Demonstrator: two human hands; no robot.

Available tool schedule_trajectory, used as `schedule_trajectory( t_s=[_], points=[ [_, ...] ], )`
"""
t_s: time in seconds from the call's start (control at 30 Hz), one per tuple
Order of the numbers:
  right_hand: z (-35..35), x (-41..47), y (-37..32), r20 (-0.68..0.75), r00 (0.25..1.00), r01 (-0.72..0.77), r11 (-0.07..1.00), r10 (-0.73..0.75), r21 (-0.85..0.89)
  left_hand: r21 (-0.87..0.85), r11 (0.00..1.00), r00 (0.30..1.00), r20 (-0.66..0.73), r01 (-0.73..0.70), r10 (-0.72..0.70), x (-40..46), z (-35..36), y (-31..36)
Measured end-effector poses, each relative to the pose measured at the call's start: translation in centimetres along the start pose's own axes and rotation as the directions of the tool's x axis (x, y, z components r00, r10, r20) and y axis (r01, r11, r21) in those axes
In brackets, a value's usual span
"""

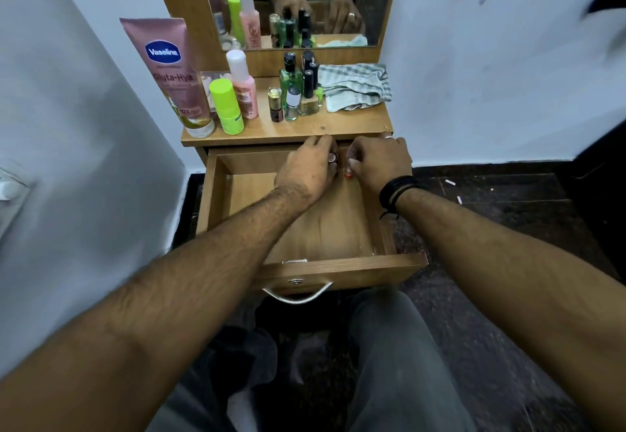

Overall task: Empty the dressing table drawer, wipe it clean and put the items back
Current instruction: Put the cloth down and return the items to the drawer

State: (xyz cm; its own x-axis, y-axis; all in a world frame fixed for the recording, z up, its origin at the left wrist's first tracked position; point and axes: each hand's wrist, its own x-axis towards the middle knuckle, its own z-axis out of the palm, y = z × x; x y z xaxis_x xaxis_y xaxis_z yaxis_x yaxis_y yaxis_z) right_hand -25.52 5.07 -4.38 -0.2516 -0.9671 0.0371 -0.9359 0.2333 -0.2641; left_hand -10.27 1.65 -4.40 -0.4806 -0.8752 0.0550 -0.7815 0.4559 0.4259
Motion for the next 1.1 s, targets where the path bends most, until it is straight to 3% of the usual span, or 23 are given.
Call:
schedule_trajectory(
  t_s=[0.43,0.6,1.1],
  points=[
    [2.3,1.0,1.3,-0.163,0.984,0.046,0.991,-0.066,-0.123,-0.017,0.998,0.998,0.020,0.056,-0.056,2.1,3.2,0.7],
    [2.7,0.7,1.7,-0.154,0.978,0.104,0.973,-0.137,-0.206,0.066,0.995,0.997,0.002,0.072,-0.073,2.1,3.2,0.9],
    [1.8,-0.6,1.9,-0.109,0.989,0.076,0.983,-0.095,-0.165,0.130,0.990,0.994,0.078,0.060,-0.071,0.9,2.0,0.8]
  ],
)
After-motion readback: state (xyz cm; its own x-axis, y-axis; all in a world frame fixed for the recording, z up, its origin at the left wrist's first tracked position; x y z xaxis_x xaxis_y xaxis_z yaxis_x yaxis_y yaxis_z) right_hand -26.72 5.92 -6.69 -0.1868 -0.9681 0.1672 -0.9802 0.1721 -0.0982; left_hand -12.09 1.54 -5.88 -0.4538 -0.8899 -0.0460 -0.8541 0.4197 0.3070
